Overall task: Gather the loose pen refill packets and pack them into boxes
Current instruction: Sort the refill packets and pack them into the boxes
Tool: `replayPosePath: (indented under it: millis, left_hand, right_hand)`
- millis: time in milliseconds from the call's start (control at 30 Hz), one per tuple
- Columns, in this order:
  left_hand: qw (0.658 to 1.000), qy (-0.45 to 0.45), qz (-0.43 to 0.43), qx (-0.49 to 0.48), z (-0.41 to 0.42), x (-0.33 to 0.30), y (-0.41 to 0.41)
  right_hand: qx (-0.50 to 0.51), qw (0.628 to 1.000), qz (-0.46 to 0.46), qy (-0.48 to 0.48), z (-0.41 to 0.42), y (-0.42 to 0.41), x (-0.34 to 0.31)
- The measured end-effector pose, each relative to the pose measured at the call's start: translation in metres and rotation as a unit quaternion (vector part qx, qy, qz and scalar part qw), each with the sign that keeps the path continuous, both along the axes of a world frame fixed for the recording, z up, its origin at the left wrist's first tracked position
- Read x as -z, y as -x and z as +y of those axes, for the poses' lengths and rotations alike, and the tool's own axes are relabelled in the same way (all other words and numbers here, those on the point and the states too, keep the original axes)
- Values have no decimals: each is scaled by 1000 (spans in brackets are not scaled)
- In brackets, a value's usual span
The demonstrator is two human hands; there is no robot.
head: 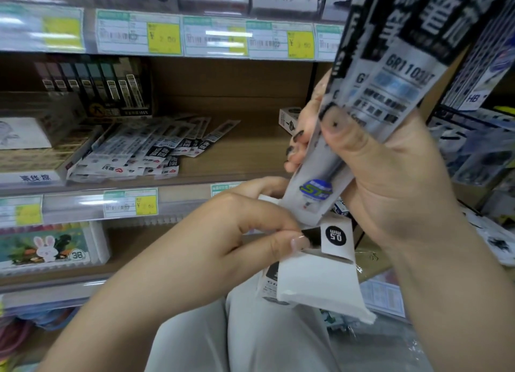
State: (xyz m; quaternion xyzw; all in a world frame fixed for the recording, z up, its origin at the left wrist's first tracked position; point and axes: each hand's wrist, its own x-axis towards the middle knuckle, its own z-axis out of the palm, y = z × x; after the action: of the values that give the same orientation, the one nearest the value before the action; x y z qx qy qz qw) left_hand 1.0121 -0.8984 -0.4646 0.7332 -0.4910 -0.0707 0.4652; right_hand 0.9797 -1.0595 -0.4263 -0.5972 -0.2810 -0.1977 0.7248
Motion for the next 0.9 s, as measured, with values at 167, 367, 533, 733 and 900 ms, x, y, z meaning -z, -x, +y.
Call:
replayPosePath:
  millis: [167, 367, 533, 733, 900]
  left_hand:
    - [1000, -2, -13, -3, -2, -2, -1]
    - [1000, -4, -3, 14, 0, -2, -5]
    - [1000, 13, 25, -4, -5, 2, -17]
    - [995, 69, 54, -41, -14, 8, -34]
    - [988, 108, 86, -66, -19, 14, -47]
  right_hand:
    - [-17, 1000, -17, 8, 1, -7, -4]
    - [-83, 995, 54, -13, -2, -19, -7]
    - [-58, 993, 106, 9, -8, -28, -6]
    - [-22, 989, 148, -1, -14, -37, -9]
    - [29, 983, 182, -1, -15, -44, -7]
